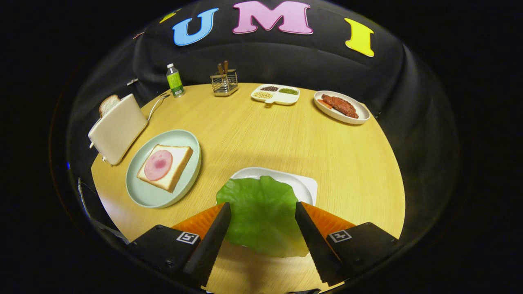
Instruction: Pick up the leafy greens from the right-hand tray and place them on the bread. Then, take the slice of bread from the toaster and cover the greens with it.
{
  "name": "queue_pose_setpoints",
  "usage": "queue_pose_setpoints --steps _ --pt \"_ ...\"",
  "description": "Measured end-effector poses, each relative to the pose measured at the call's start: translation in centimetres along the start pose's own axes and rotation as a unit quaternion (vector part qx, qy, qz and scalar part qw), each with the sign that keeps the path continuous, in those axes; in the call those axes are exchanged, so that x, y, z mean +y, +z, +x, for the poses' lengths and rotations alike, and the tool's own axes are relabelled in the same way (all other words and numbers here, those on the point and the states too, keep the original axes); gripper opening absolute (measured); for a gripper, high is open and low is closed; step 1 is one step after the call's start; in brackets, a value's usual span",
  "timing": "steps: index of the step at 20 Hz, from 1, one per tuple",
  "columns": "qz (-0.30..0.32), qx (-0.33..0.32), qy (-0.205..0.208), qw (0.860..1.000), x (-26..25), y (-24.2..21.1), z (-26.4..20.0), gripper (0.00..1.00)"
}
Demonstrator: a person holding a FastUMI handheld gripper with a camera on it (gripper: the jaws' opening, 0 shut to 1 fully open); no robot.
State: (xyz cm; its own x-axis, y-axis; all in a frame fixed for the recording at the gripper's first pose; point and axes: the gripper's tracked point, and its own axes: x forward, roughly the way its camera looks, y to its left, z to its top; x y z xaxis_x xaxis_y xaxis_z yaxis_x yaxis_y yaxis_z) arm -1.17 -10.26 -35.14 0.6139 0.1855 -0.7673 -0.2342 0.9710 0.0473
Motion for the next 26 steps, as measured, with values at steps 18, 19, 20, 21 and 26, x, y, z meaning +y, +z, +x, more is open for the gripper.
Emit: queue_pose_setpoints --steps 18,19,20,21,26 --pt "-0.023 0.046 0.018 0.999 1.0 -0.9 1.8 0.26" --pt "-0.025 0.045 0.019 0.998 0.9 -0.9 1.8 0.20" --pt "-0.020 0.049 0.022 0.998 0.8 -1.0 1.9 0.19" --pt "-0.014 0.049 0.026 0.998 0.8 -1.0 1.7 0.10" --pt "-0.004 0.051 0.034 0.998 0.8 -0.8 1.8 0.08"
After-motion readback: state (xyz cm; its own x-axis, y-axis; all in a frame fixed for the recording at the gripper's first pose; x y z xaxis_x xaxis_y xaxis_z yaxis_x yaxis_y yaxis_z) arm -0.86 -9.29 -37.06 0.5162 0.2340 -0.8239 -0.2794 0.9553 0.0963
